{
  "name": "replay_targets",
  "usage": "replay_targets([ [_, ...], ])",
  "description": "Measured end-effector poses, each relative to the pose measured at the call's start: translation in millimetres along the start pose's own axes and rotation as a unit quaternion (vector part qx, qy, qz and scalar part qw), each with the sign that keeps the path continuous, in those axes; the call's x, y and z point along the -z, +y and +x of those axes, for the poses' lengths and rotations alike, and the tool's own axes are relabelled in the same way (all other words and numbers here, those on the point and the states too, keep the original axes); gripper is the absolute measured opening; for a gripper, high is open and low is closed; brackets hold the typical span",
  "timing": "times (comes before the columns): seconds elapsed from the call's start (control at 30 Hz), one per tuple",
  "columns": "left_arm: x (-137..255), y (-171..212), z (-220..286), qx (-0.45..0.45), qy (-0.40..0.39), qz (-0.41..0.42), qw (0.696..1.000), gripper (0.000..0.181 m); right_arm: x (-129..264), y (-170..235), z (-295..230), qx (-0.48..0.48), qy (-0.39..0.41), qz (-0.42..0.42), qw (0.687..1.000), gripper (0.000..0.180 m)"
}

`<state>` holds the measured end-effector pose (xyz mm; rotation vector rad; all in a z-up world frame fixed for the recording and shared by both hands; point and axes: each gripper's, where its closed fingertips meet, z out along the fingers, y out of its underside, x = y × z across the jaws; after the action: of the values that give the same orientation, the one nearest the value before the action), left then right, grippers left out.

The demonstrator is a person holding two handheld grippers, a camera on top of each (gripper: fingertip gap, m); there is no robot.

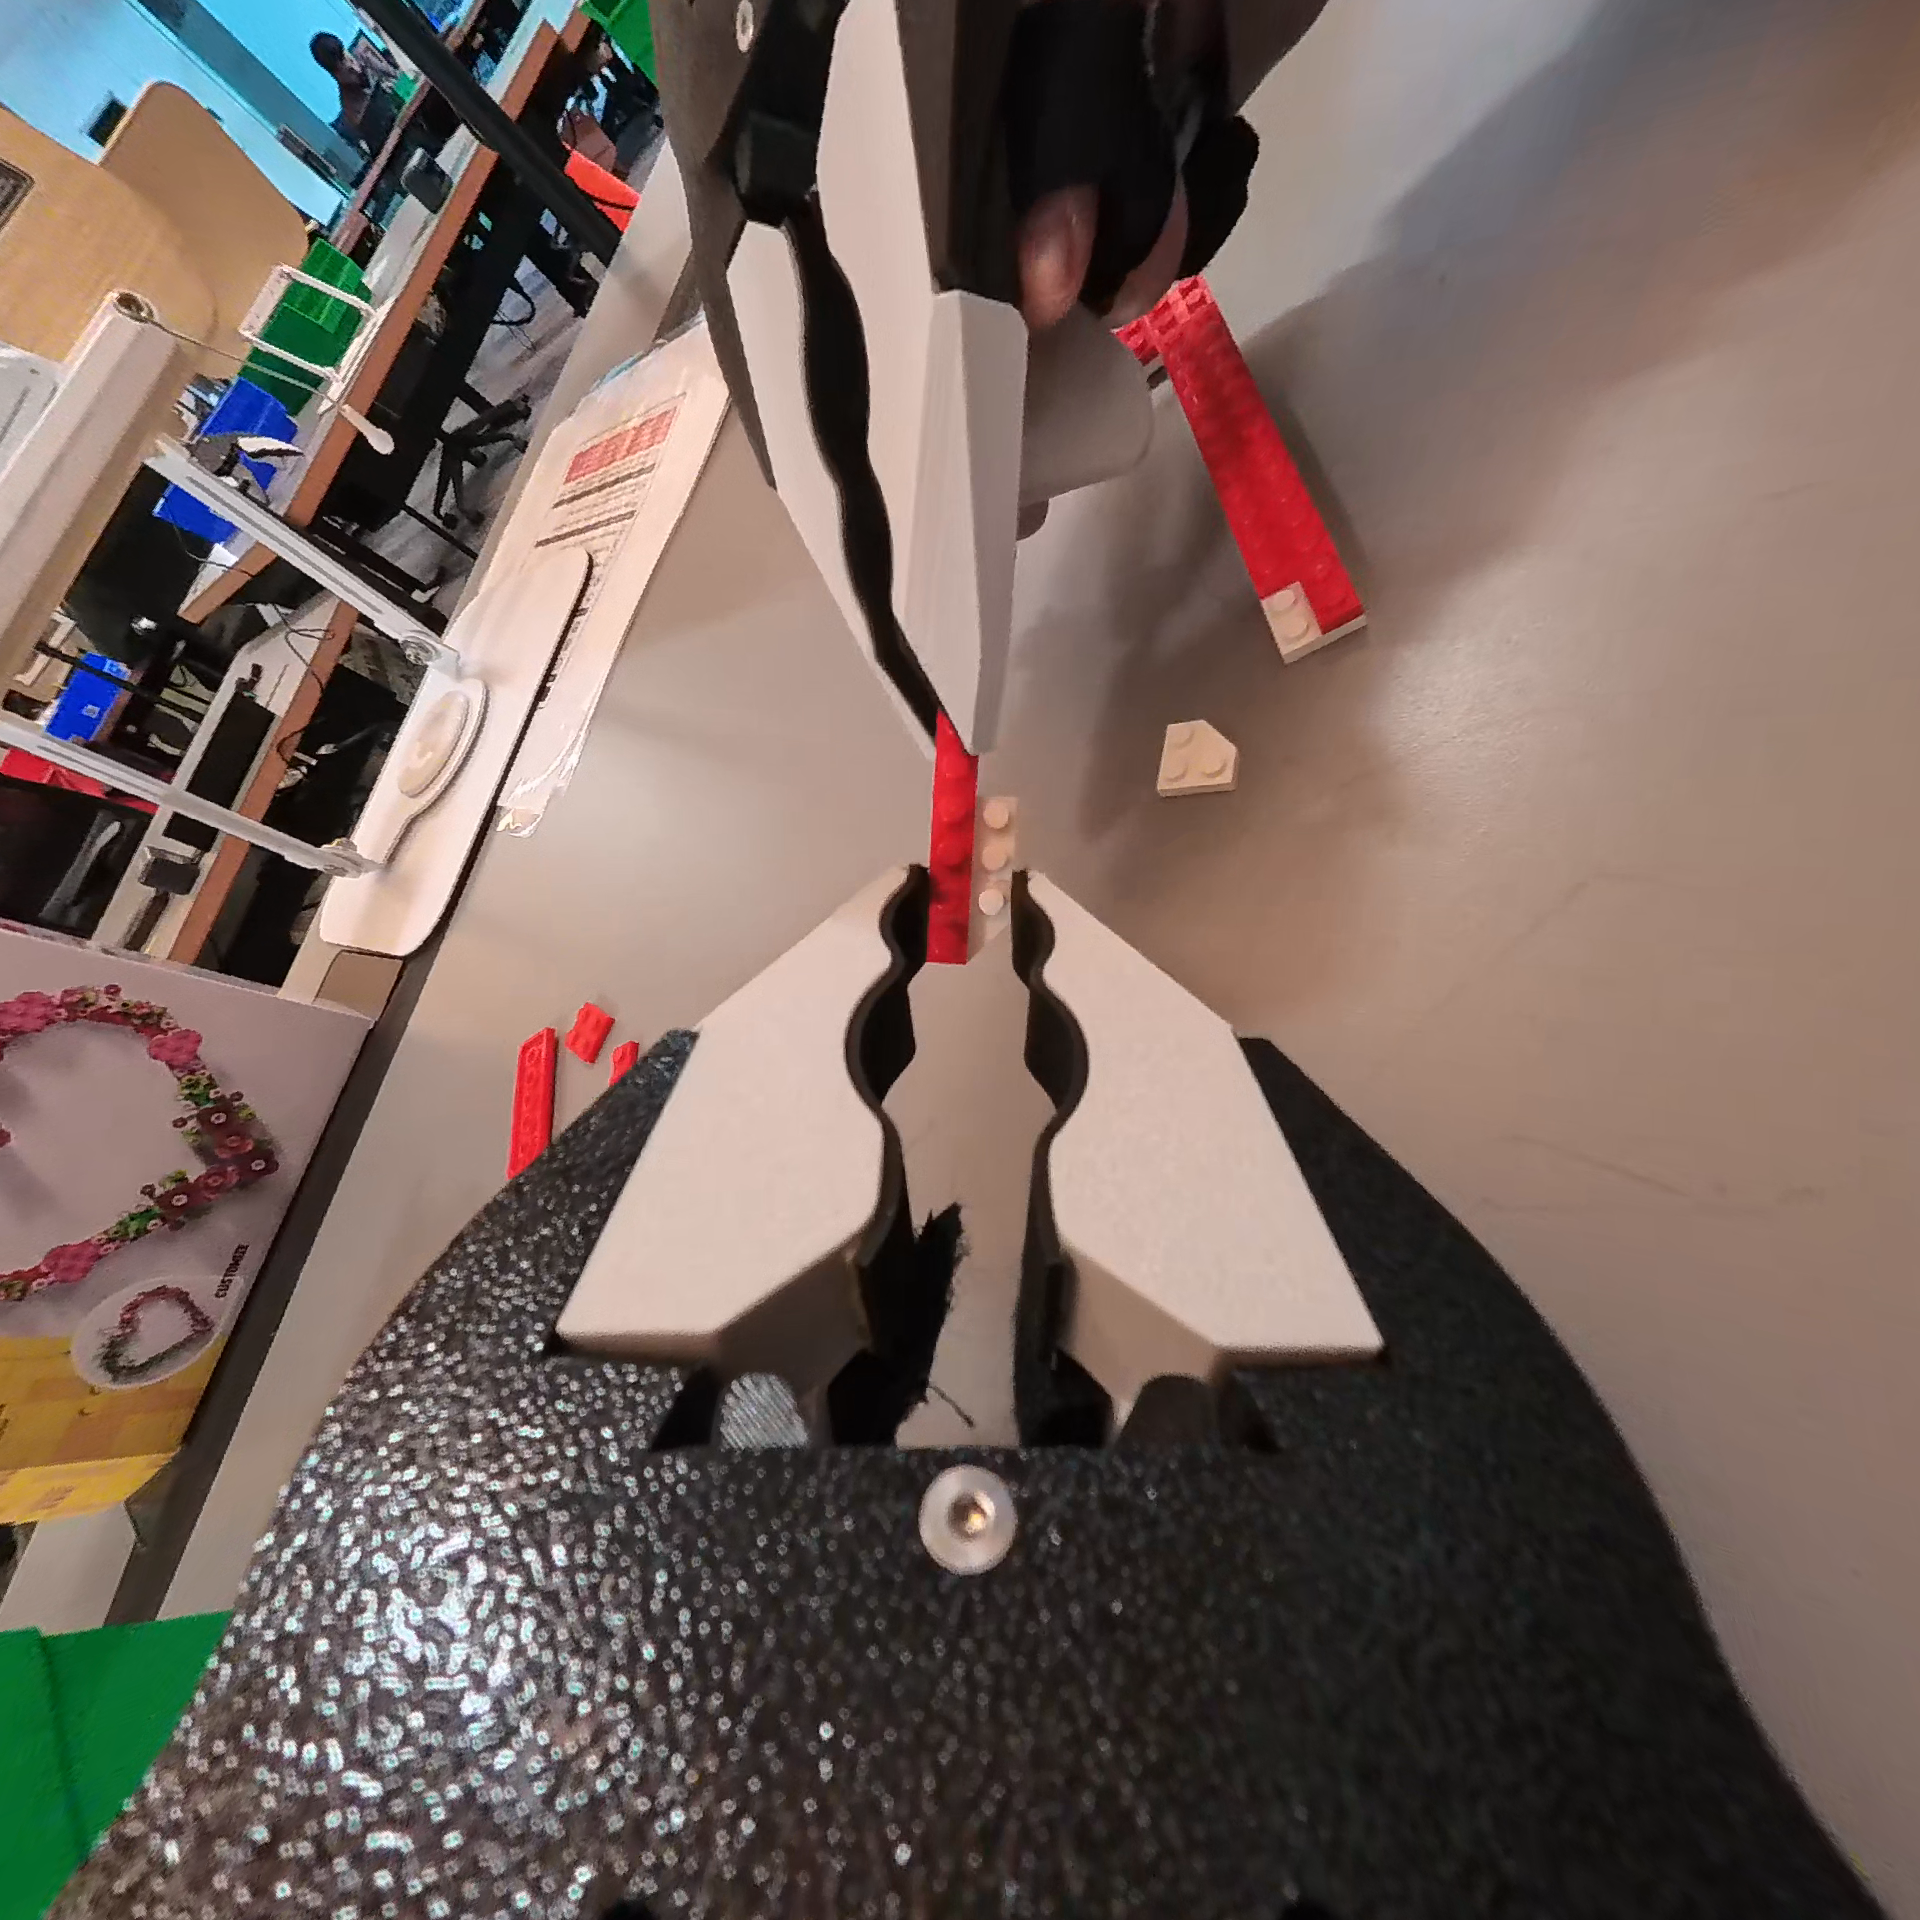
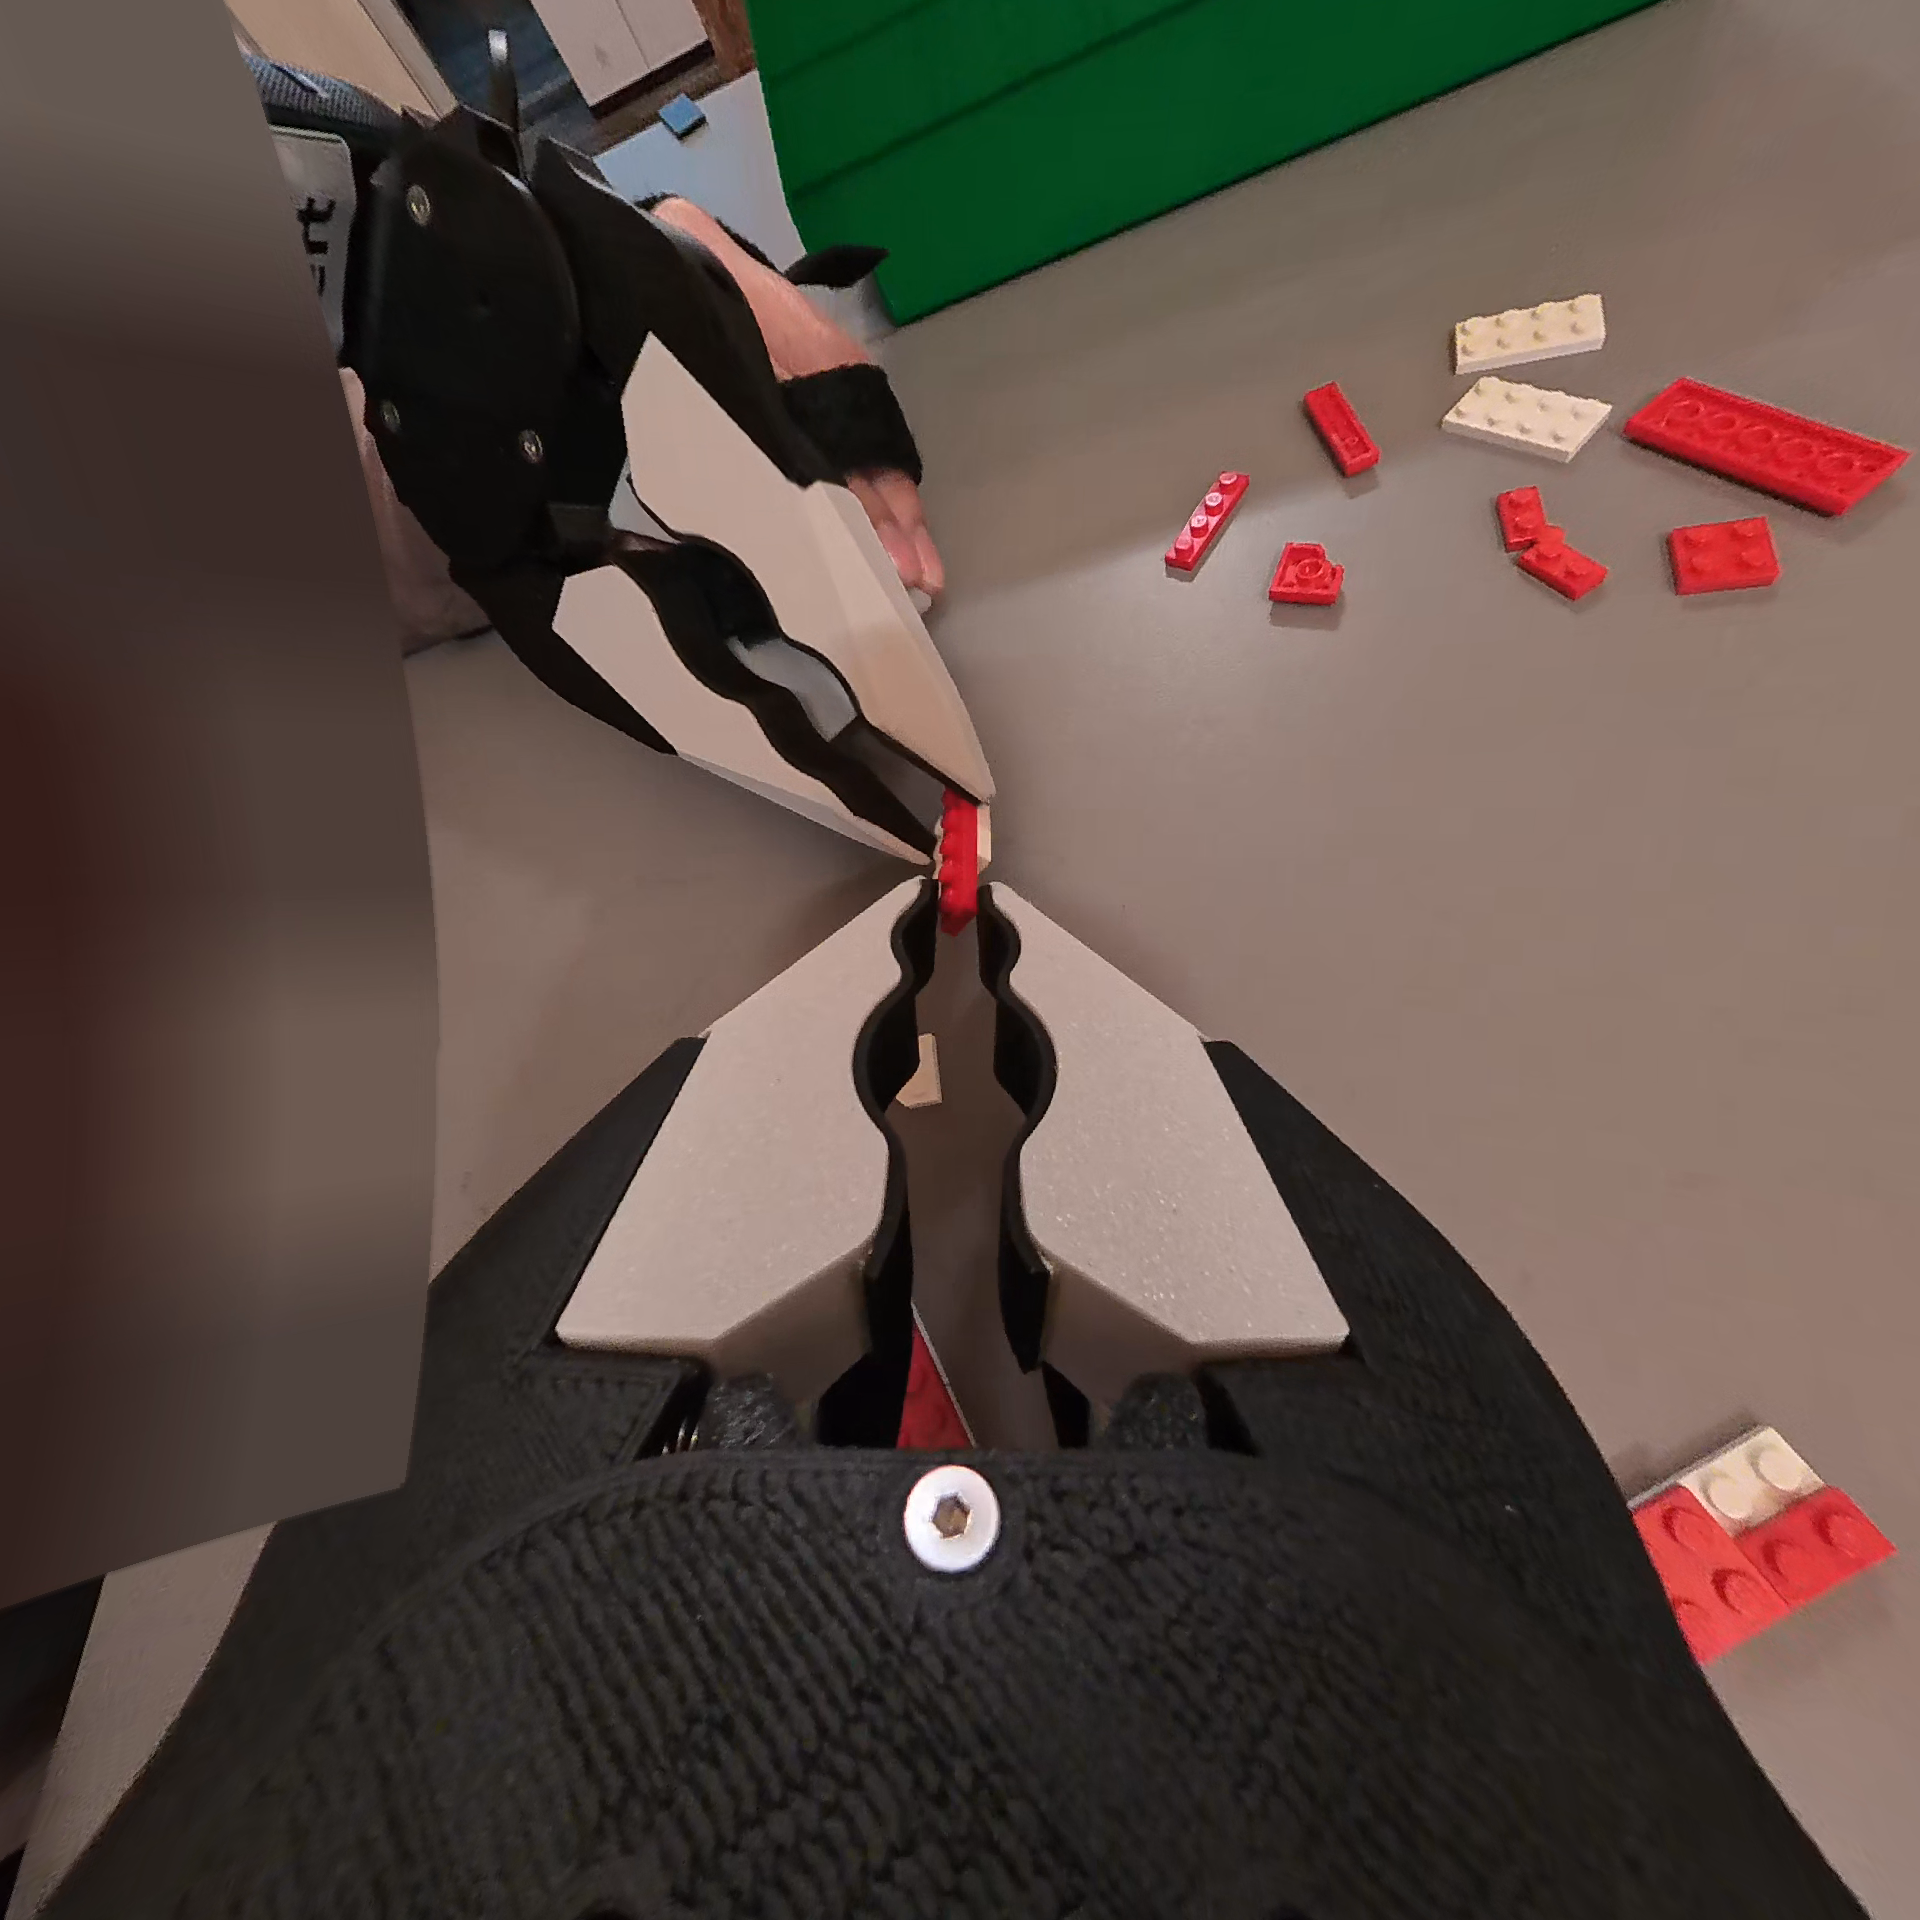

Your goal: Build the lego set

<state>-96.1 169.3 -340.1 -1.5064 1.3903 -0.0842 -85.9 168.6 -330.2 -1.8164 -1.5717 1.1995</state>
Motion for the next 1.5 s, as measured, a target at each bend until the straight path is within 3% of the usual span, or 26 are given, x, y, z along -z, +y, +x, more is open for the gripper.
replay_targets([
  [0.23,-0.1,-1.4,0.1,0.044,0.010,0.012,0.999,0.010,1.3,0.6,-0.7,0.045,0.007,-0.004,0.999,0.004],
  [0.43,2.7,-6.7,4.9,0.155,0.072,0.048,0.984,0.033,5.9,-5.3,-8.6,0.094,-0.006,0.015,0.995,0.004],
  [0.77,8.4,-18.7,7.9,0.211,0.115,0.095,0.966,0.009,6.3,-7.2,-22.1,0.214,0.000,0.017,0.977,0.004],
  [0.9,7.9,-18.3,9.1,0.197,0.116,0.091,0.969,0.007,5.8,-7.0,-21.6,0.232,0.011,0.015,0.973,0.004],
  [1.07,10.3,-10.9,-2.5,0.163,0.078,0.077,0.980,0.007,8.5,6.3,-10.0,0.155,0.013,-0.029,0.987,0.030],
  [1.27,12.3,-4.6,-8.8,0.049,0.020,0.058,0.997,0.007,8.0,40.3,-4.1,0.133,0.048,-0.118,0.983,0.029],
  [1.5,13.7,-11.1,2.4,0.001,0.030,0.079,0.996,0.007,-1.7,47.1,-11.1,0.122,0.032,-0.121,0.985,0.026],
])
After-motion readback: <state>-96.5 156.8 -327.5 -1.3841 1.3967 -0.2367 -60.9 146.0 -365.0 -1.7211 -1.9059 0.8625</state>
